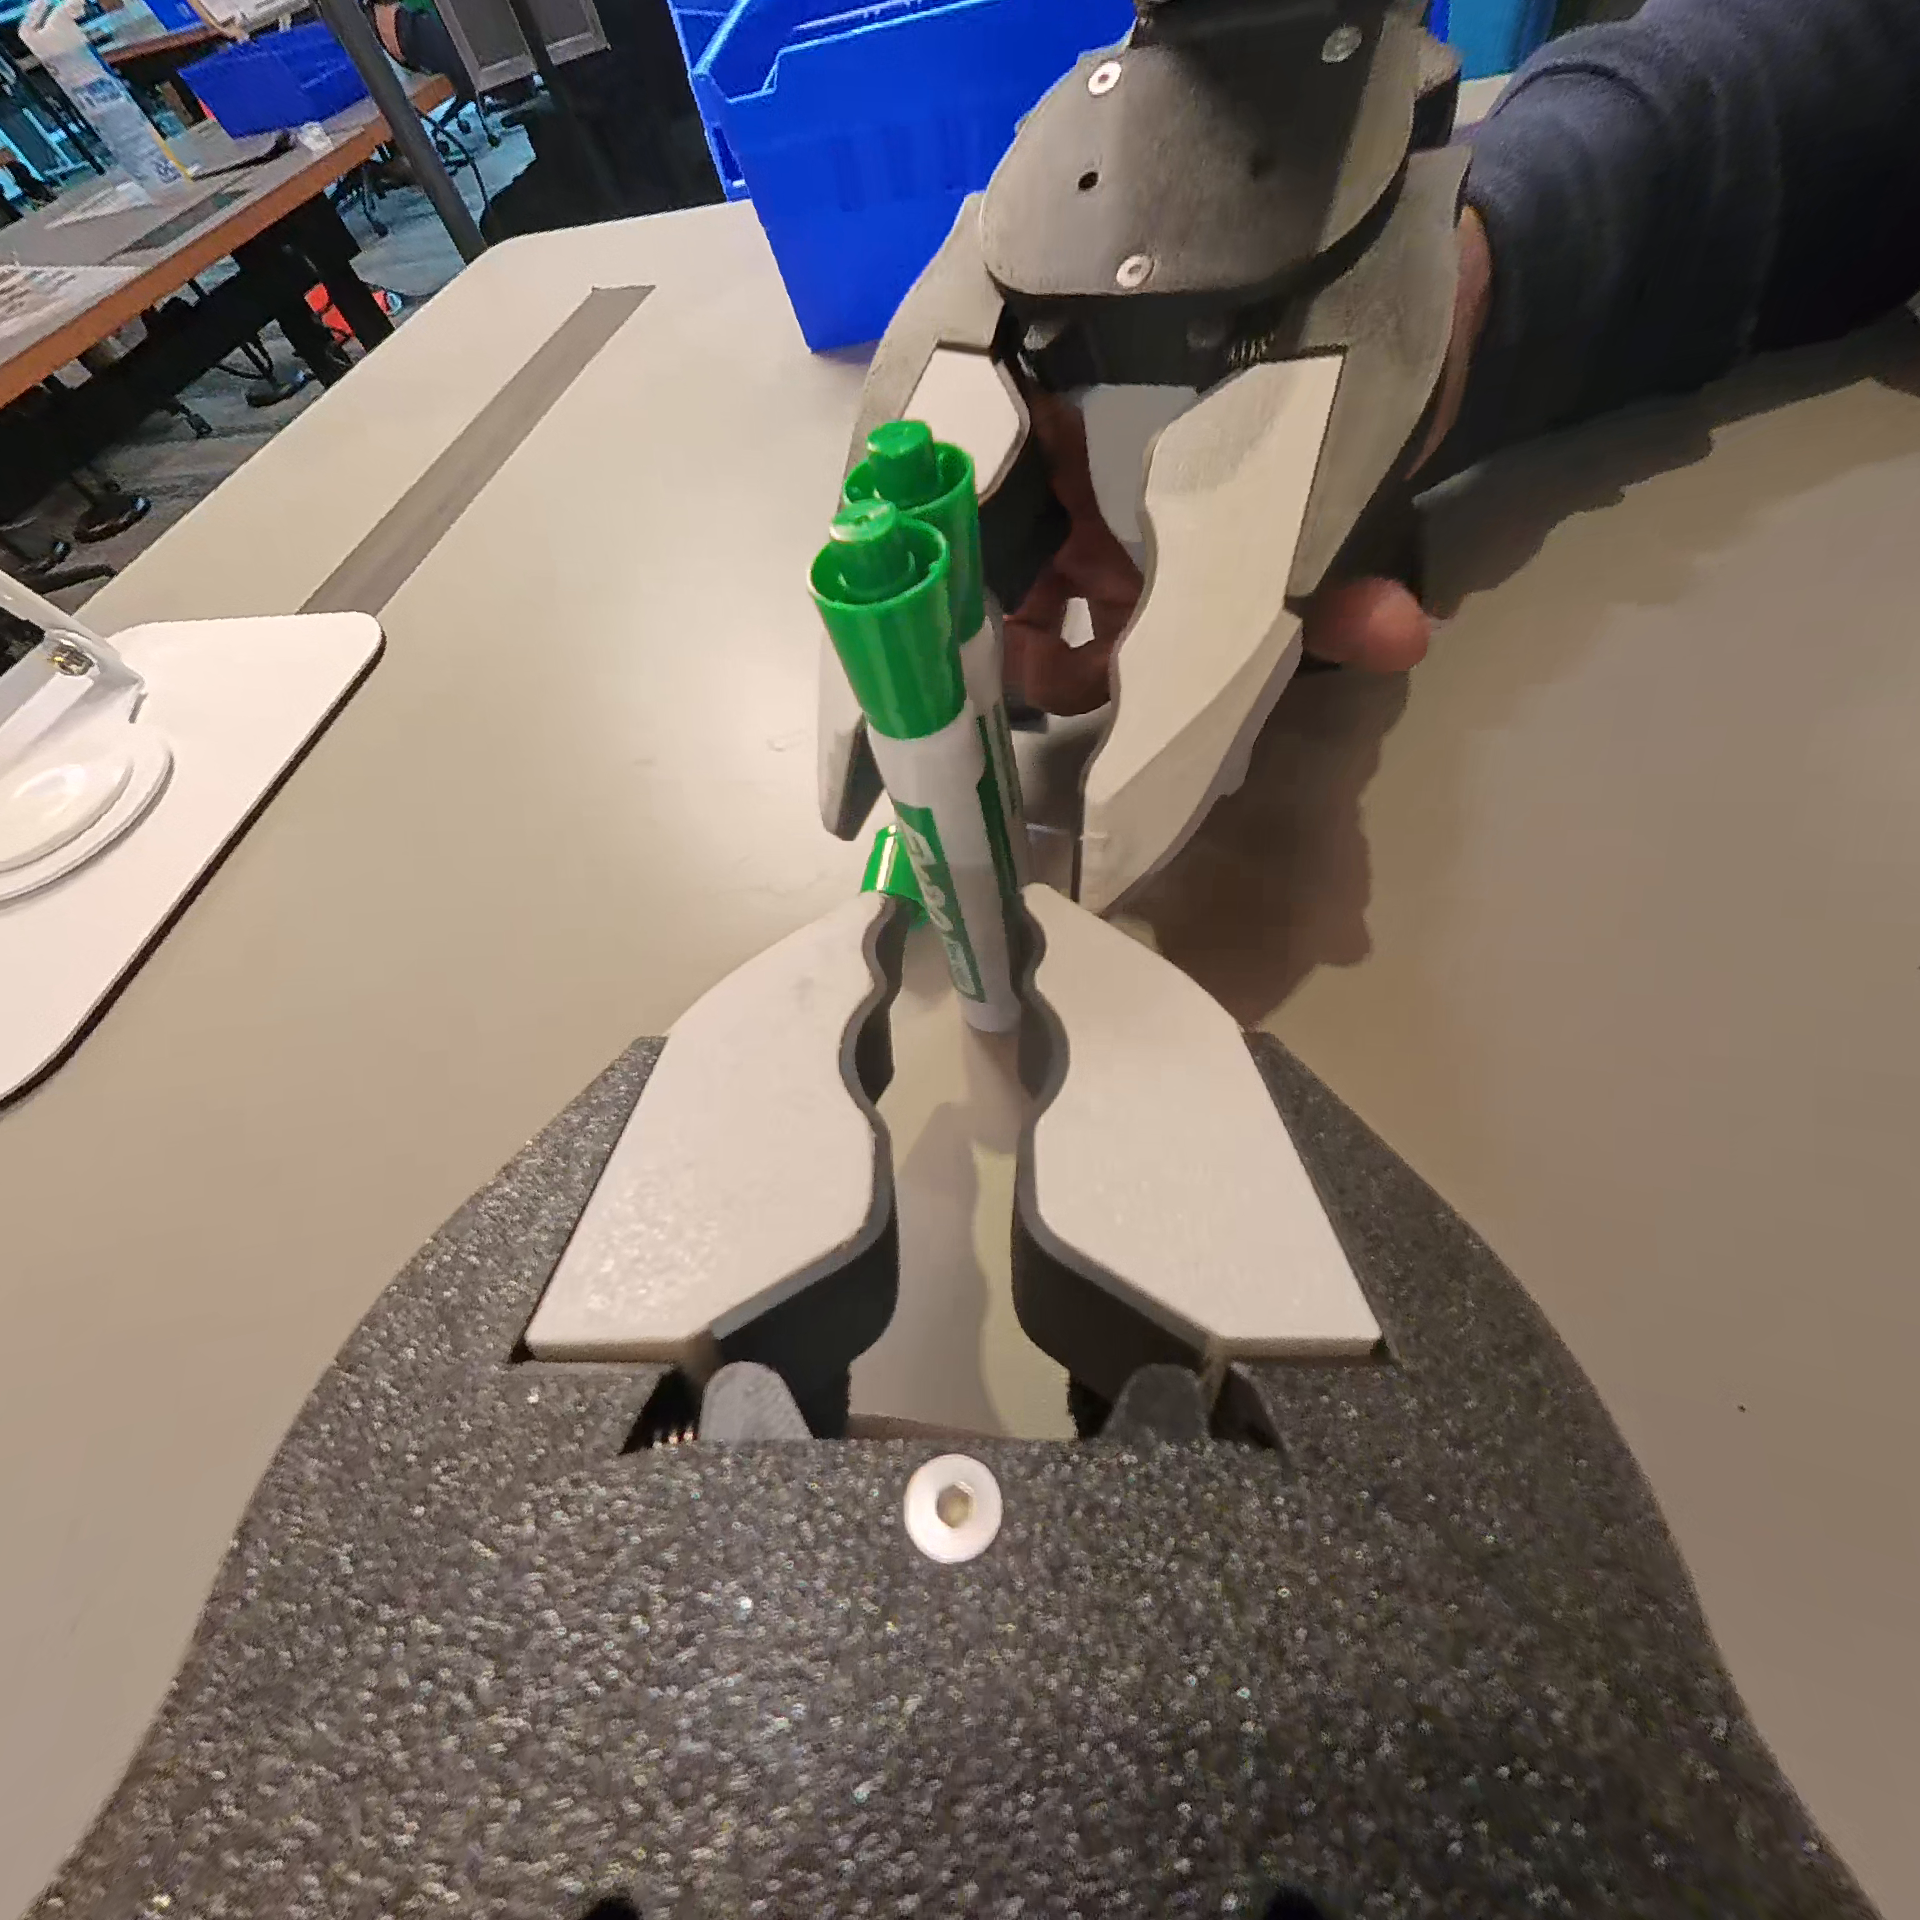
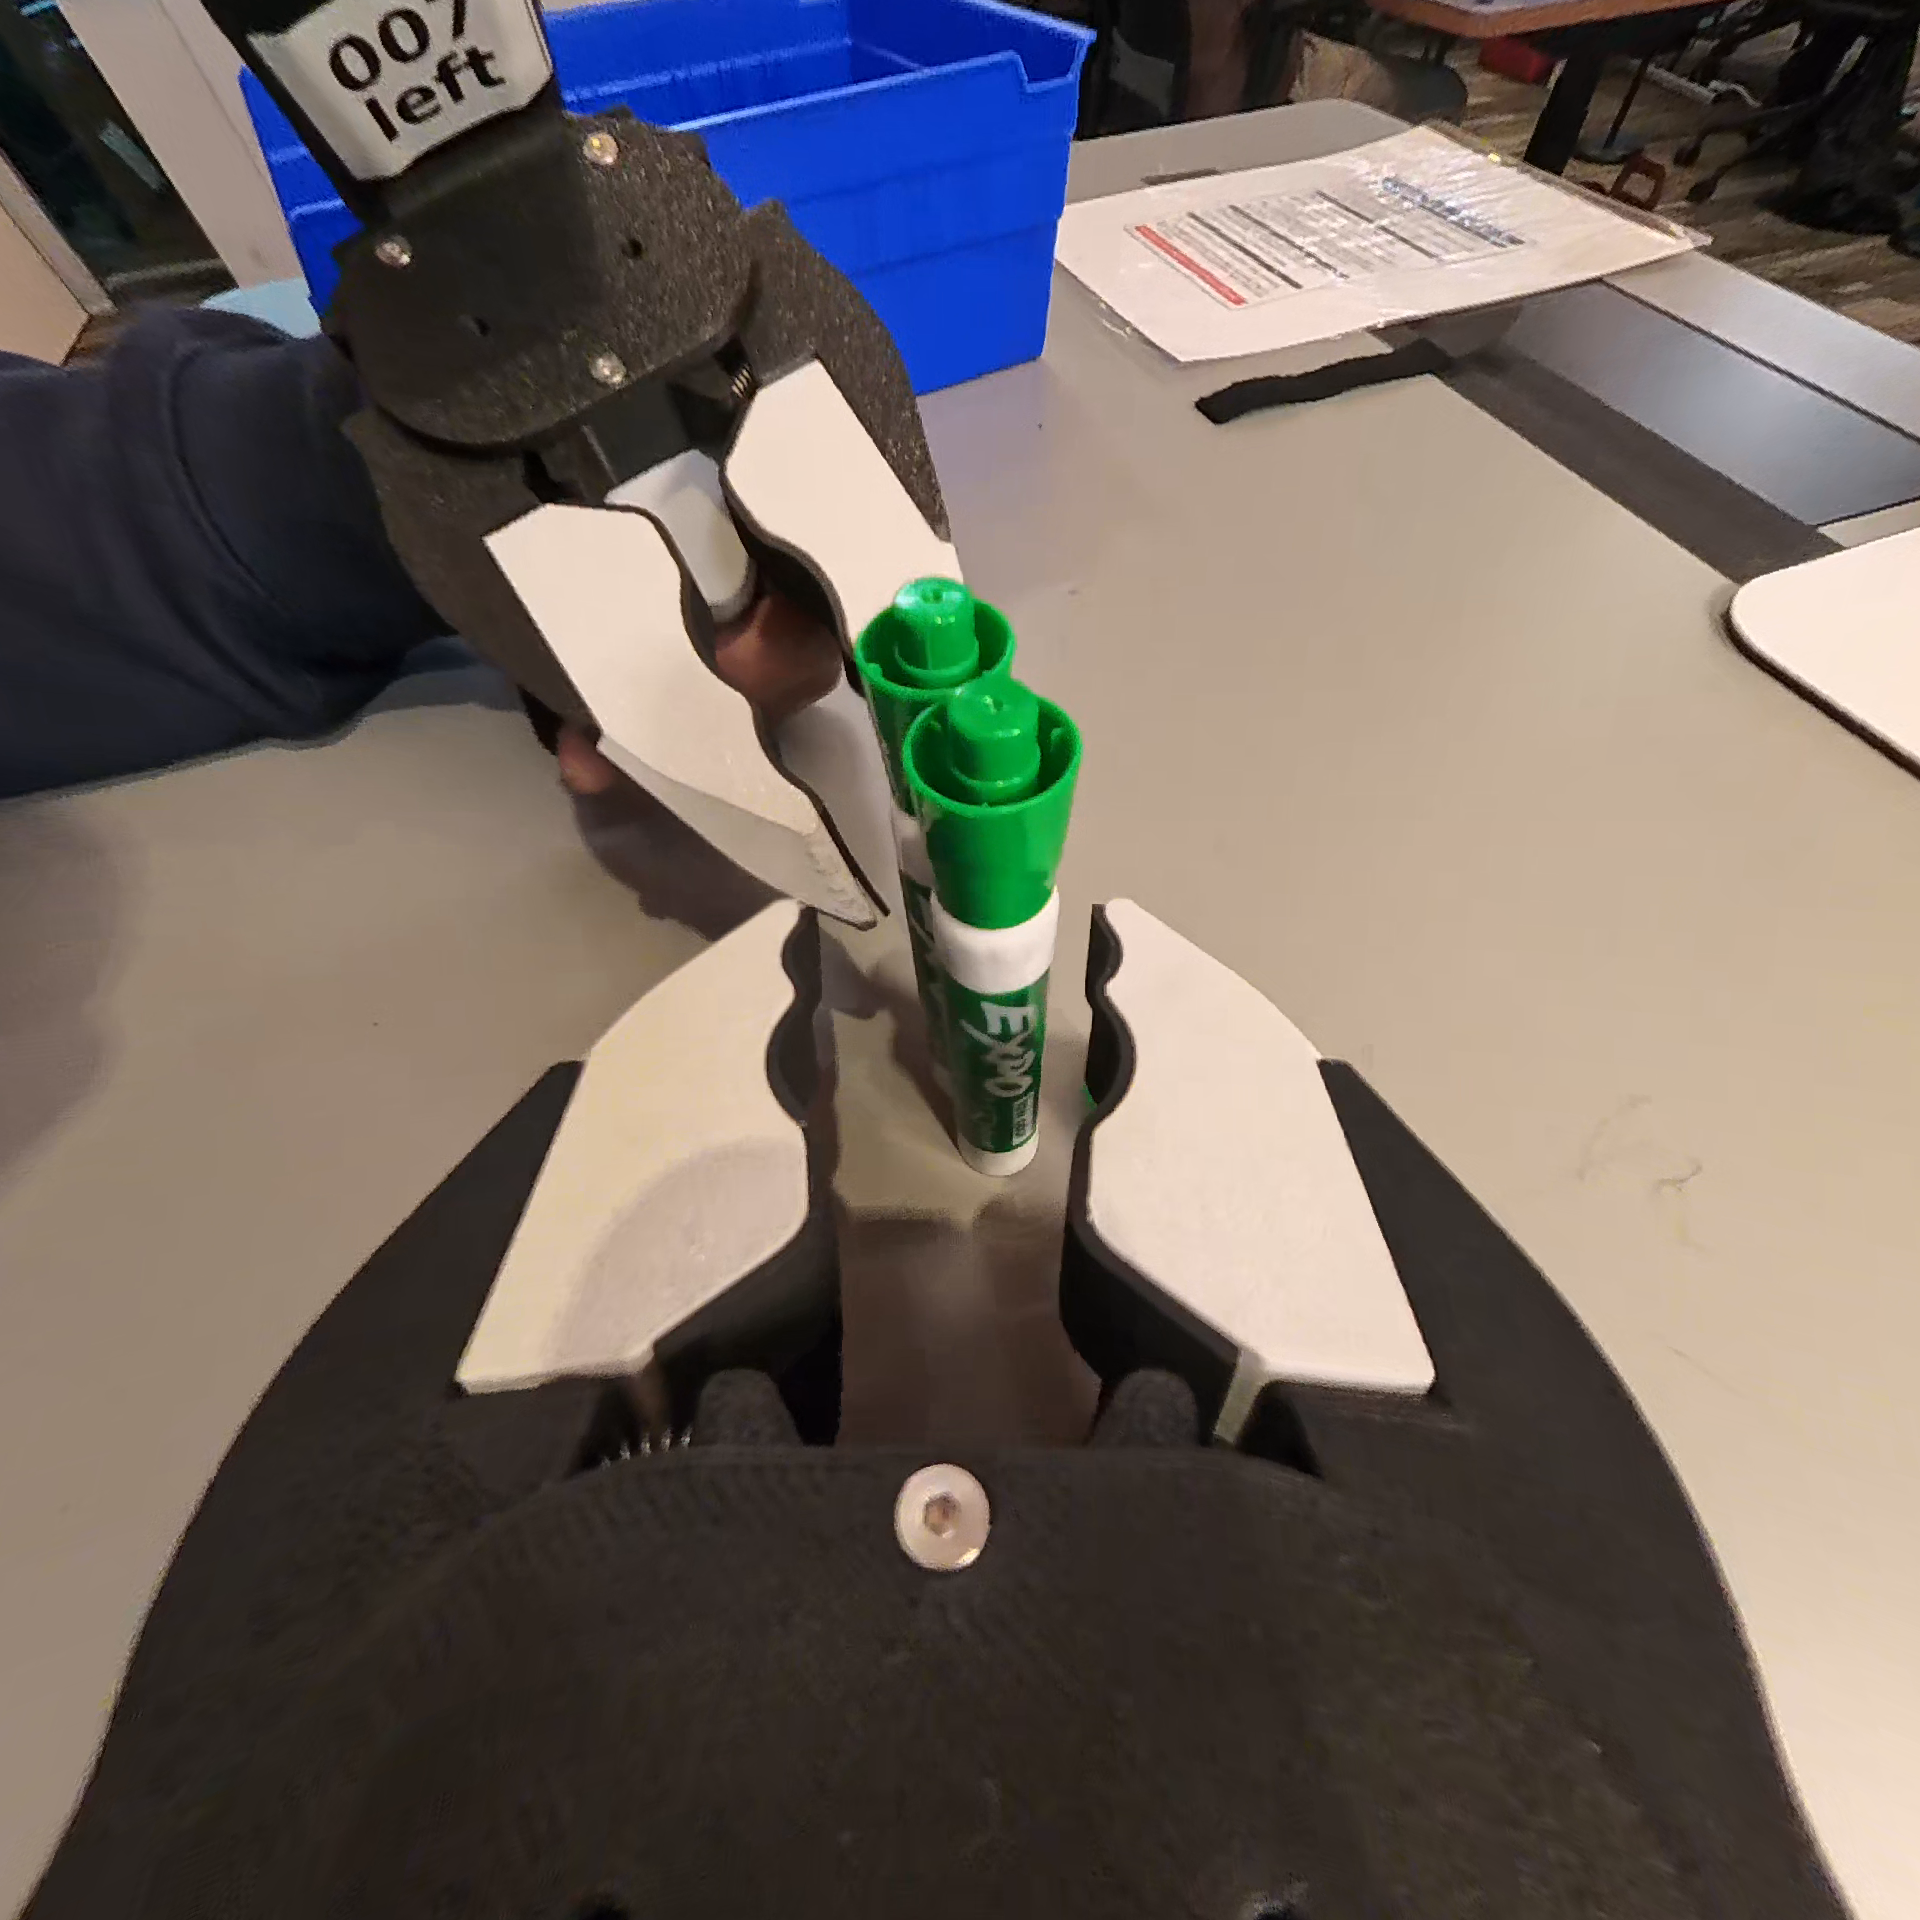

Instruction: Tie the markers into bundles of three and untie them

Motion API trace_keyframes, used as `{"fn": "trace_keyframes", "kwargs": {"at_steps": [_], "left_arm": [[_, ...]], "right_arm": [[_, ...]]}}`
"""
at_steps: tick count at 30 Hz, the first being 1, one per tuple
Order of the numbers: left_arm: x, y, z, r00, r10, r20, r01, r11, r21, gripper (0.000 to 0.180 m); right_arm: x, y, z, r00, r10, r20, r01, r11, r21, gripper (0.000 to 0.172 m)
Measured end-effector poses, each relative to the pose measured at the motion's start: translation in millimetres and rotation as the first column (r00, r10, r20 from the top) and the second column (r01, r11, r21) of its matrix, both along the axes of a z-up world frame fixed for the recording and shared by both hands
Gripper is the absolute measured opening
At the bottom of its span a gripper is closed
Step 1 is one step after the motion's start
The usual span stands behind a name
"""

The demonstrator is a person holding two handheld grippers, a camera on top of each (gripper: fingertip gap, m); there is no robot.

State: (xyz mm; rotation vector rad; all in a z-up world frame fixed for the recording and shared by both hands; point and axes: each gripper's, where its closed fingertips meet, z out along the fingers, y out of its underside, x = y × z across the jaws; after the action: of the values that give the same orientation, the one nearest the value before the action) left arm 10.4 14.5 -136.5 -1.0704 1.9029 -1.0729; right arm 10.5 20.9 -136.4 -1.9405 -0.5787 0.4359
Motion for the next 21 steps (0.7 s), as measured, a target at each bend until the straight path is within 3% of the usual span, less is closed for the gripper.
{"fn": "trace_keyframes", "kwargs": {"at_steps": [7,21], "left_arm": [[-0.9,2.8,3.4,1.0,0.003,0.013,-0.002,1.0,-0.029,0.019],[-2.4,3.2,5.2,1.0,-0.007,0.021,0.008,0.999,-0.051,0.019]], "right_arm": [[2.6,2.1,-1.2,1.0,-0.009,-0.028,0.008,1.0,-0.027,0.04],[-3.9,-0.5,-7.2,0.997,0.059,-0.058,-0.064,0.994,-0.093,0.04]]}}
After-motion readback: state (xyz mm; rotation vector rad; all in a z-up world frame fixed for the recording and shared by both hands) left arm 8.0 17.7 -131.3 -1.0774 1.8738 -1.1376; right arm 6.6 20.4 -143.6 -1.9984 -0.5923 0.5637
